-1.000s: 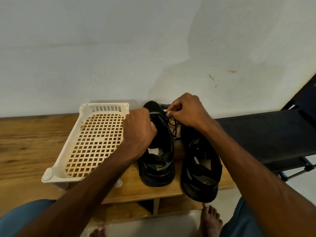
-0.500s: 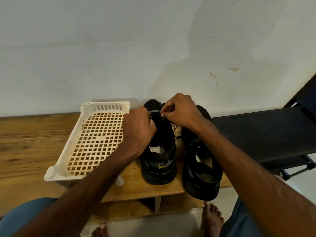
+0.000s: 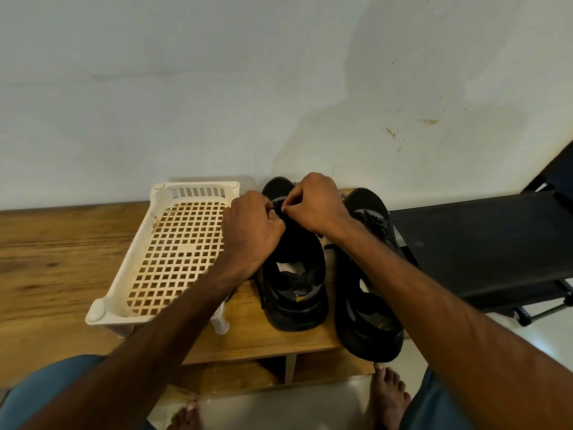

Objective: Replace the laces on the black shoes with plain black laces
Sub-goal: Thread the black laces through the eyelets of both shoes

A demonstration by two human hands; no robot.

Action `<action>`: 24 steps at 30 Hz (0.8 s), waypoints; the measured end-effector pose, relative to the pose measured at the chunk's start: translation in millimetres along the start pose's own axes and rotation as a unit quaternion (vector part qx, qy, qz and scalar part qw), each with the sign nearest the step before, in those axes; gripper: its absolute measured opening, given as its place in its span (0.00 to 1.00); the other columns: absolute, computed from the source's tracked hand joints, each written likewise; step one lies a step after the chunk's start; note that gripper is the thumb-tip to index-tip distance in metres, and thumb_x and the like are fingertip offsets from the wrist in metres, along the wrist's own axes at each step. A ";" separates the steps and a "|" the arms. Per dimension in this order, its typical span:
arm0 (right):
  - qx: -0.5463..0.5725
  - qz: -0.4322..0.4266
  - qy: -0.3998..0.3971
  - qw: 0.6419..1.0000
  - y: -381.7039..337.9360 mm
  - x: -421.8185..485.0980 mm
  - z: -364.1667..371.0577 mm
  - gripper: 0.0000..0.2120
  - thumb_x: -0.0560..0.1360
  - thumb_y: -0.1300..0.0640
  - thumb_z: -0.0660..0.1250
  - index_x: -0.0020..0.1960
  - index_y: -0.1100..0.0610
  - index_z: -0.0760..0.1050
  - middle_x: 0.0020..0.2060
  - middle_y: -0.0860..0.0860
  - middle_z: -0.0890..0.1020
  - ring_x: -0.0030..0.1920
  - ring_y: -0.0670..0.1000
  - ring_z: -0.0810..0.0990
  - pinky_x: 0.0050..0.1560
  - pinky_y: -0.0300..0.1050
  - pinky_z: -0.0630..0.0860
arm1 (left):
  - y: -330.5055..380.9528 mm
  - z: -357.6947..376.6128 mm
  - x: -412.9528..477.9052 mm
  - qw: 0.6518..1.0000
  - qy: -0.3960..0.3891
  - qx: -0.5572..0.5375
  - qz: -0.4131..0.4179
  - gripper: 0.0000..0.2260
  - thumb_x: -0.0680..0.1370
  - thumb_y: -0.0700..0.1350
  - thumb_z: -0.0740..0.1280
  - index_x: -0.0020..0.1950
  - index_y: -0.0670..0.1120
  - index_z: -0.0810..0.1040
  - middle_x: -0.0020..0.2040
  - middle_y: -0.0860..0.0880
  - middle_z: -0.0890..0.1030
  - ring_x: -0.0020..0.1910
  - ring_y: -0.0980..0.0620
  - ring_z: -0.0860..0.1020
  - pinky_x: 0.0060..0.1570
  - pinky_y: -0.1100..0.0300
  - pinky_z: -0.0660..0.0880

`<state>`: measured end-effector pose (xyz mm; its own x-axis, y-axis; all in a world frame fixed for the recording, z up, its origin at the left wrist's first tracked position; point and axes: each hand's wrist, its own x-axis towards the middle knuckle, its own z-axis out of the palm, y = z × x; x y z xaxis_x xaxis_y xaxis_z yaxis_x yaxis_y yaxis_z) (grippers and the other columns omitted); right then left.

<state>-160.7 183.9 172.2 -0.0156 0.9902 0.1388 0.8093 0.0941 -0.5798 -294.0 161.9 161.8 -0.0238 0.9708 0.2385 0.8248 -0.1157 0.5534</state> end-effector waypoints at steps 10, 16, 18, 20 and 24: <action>0.011 -0.007 -0.012 1.000 -0.2 -4.1 1.4 0.07 0.71 0.63 0.73 0.45 0.56 0.88 0.38 0.48 0.86 0.41 0.41 0.78 0.36 0.23 0.63 | -5.5 1.1 1.7 0.999 0.021 -0.034 -0.008 0.08 0.77 0.45 0.72 0.54 0.47 0.87 0.51 0.50 0.87 0.51 0.50 0.84 0.57 0.56 0.76; 0.055 0.002 -0.032 0.998 5.0 -4.7 -0.4 0.06 0.72 0.64 0.75 0.46 0.57 0.88 0.35 0.44 0.83 0.35 0.36 0.74 0.33 0.19 0.66 | -9.5 1.0 3.3 0.998 0.039 -0.054 0.000 0.06 0.74 0.47 0.75 0.49 0.48 0.88 0.45 0.52 0.87 0.40 0.58 0.80 0.44 0.65 0.71; 0.070 0.008 -0.033 0.997 7.2 -5.2 -1.3 0.05 0.72 0.63 0.75 0.46 0.57 0.88 0.42 0.49 0.86 0.38 0.36 0.75 0.33 0.18 0.66 | -9.6 1.9 3.5 0.998 0.040 -0.056 0.002 0.06 0.74 0.47 0.75 0.48 0.48 0.88 0.43 0.52 0.87 0.37 0.60 0.77 0.40 0.68 0.68; 0.074 0.018 -0.026 0.997 9.1 -5.1 0.1 0.05 0.72 0.62 0.75 0.46 0.57 0.88 0.44 0.51 0.87 0.40 0.37 0.76 0.32 0.21 0.67 | -9.4 2.4 3.5 0.998 0.038 -0.053 0.003 0.06 0.74 0.47 0.75 0.49 0.48 0.88 0.44 0.52 0.87 0.37 0.60 0.77 0.37 0.71 0.65; 0.067 0.033 -0.008 0.997 9.5 -5.1 4.4 0.04 0.73 0.62 0.75 0.45 0.57 0.88 0.44 0.51 0.87 0.42 0.39 0.78 0.31 0.21 0.66 | -8.7 1.7 3.6 0.998 0.028 -0.056 0.017 0.07 0.75 0.47 0.74 0.50 0.48 0.88 0.45 0.52 0.87 0.40 0.58 0.81 0.39 0.69 0.69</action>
<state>-155.6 180.2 162.4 0.0255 0.9960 0.0853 0.7229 0.0406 -0.6898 -300.4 166.7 156.5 -0.0303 0.9530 0.3016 0.7580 -0.1748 0.6284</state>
